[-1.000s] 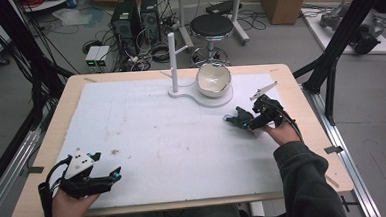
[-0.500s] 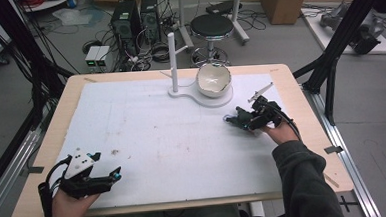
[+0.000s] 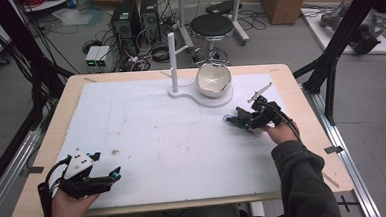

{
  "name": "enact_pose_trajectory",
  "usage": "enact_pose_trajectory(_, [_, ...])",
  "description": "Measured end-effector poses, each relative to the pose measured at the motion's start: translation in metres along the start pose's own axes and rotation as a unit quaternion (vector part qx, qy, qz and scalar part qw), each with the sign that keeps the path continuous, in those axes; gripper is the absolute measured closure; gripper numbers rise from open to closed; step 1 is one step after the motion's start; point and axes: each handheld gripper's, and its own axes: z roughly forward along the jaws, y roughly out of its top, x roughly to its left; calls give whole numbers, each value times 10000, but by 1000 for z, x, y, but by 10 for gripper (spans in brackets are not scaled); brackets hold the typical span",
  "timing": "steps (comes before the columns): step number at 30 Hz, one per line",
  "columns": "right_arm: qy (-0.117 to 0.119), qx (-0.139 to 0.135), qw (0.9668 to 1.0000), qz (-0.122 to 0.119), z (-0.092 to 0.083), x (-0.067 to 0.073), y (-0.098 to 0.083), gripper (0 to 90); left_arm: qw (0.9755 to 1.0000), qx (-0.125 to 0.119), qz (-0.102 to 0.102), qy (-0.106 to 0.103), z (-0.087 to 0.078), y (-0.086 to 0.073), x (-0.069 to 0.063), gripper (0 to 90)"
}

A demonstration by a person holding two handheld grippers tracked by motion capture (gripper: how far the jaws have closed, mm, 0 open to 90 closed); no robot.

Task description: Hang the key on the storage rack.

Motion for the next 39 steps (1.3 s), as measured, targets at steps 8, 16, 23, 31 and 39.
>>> enact_pose_trajectory(8, [20,-13,10000,2,-1,-1,0,502,10000,6,-17,5,0,0,0,195])
enact_pose_trajectory(16, [126,-91,9998,94,-4,-3,-1,522,10000,-2,-9,22,-1,0,1,195])
enact_pose_trajectory(23, [212,-449,9987,140,-18,0,-1,525,10000,-11,-18,18,-1,0,1,196])
enact_pose_trajectory(31, [347,-765,9964,92,-31,7,-2,525,10000,-18,-28,14,-1,0,1,195])
enact_pose_trajectory(39, [515,-948,9942,42,-44,15,1,524,10000,-1,-15,18,-1,0,1,195])
